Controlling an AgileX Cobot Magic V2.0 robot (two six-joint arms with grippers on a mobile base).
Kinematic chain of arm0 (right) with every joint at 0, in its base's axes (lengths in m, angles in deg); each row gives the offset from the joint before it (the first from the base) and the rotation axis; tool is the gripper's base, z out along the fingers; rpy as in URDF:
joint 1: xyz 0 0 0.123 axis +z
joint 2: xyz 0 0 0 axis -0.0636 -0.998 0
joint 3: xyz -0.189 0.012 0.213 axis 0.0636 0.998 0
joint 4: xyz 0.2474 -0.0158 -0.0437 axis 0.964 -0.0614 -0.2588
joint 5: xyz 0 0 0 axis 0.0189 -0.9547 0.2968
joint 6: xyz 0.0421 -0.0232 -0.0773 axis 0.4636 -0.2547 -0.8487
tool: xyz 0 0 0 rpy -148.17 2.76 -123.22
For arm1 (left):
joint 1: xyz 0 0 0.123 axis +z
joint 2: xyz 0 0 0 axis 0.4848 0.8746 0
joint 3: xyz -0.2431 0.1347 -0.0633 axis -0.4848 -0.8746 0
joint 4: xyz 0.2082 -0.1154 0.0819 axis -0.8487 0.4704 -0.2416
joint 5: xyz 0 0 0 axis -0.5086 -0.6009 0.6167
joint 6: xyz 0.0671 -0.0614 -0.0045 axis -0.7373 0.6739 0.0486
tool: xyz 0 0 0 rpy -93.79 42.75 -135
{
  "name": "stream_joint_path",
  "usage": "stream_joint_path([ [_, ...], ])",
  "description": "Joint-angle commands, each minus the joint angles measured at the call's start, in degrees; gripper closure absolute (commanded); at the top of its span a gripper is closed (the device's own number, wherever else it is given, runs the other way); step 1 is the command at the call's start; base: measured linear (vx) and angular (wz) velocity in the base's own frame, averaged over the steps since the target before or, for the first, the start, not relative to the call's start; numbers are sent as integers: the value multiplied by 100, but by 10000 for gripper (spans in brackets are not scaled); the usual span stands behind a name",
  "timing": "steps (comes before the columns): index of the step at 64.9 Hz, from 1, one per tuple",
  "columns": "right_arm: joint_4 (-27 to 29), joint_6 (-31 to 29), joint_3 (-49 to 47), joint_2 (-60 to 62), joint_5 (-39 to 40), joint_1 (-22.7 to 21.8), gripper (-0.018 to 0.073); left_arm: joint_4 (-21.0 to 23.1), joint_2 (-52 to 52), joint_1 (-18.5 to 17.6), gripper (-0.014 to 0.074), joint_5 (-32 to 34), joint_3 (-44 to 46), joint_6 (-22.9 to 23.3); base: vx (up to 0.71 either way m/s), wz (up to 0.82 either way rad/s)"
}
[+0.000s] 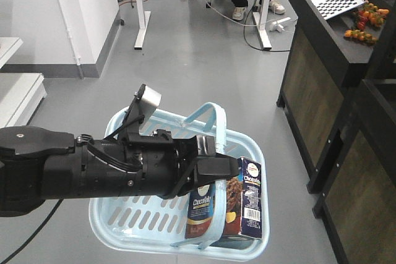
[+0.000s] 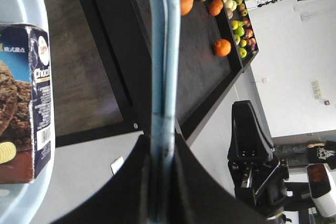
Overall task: Left arm holds basket, right arm returns cookies
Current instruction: 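Drive past the produce stands holding the basket with left gripper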
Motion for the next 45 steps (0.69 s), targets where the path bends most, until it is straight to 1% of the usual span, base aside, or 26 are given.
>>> stream_joint_path([
  [1,-44,-31,101,73,435,-8,570,481,-256,-27,602,-223,165,-92,35,2],
  [45,-44,-31,101,73,435,-8,570,481,-256,-27,602,-223,165,-92,35,7],
])
